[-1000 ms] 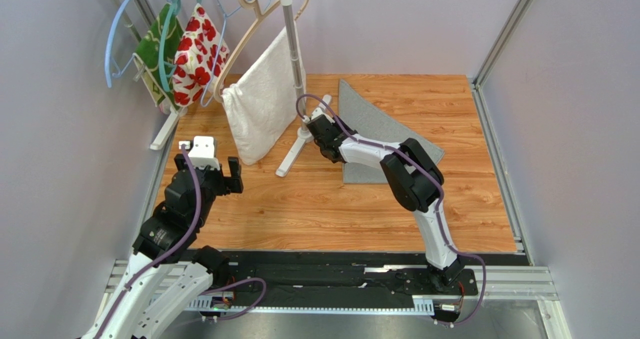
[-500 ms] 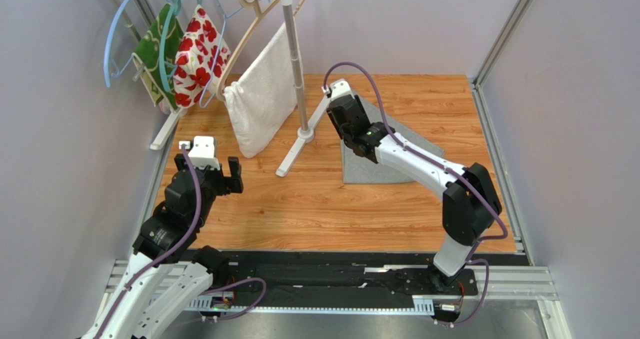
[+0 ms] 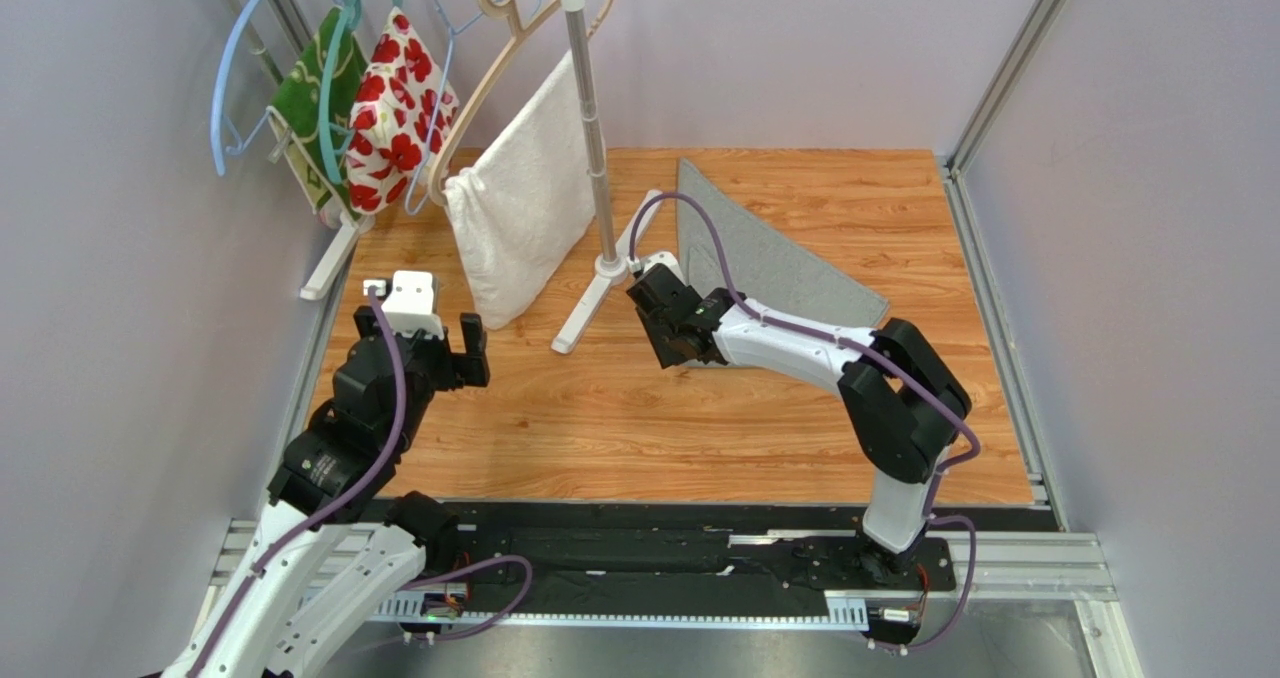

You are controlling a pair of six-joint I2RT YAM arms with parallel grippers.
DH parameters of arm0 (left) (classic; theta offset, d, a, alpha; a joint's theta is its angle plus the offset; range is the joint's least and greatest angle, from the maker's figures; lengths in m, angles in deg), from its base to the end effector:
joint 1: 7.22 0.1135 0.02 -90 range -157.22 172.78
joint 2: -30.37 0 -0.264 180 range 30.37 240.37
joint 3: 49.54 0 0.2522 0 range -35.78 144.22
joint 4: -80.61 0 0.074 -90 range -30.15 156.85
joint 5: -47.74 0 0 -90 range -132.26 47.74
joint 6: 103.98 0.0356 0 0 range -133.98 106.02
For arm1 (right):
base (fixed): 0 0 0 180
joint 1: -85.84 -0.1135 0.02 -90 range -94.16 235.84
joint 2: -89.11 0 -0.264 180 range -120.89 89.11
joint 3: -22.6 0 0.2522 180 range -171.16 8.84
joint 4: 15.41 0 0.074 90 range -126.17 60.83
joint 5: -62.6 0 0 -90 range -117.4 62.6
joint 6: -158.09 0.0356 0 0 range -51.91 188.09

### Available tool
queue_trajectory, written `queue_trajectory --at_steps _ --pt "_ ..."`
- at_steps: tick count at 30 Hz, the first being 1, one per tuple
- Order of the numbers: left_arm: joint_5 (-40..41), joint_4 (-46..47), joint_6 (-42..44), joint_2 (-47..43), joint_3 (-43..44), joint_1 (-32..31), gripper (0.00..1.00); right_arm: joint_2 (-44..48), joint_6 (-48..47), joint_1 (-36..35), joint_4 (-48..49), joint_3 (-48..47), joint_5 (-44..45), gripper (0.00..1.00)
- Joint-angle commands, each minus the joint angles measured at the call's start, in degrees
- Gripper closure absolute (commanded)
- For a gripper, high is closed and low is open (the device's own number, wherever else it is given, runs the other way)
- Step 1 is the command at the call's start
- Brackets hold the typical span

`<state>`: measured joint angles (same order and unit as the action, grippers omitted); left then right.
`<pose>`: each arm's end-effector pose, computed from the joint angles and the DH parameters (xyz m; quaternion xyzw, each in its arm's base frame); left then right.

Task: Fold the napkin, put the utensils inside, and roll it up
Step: Fold the napkin

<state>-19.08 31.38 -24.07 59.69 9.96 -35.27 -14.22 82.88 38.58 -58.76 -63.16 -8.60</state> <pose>0.1025 -0.0388 0.3347 0.0094 0.8062 -0.0311 0.5908 0.2620 0.2666 0.2001 -0.2276 0.9284 -0.0078 0.2937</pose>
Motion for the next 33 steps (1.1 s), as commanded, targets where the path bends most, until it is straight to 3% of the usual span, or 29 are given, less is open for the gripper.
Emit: queue_trajectory --at_steps 1,25,33 --pt "-1.03 0.83 -0.02 0.30 -0.21 -0.07 0.02 -3.72 3.67 -0.81 0.05 -2.17 0.88 0.61" --pt "-0.86 0.83 -0.02 0.30 -0.21 -0.07 0.02 -9.78 4.63 -3.45 -3.90 -4.19 14.76 0.72" --pt "-0.68 0.75 -0.02 0.21 -0.21 -0.07 0.02 -10.05 5.52 -3.45 -3.73 -1.91 13.81 0.77"
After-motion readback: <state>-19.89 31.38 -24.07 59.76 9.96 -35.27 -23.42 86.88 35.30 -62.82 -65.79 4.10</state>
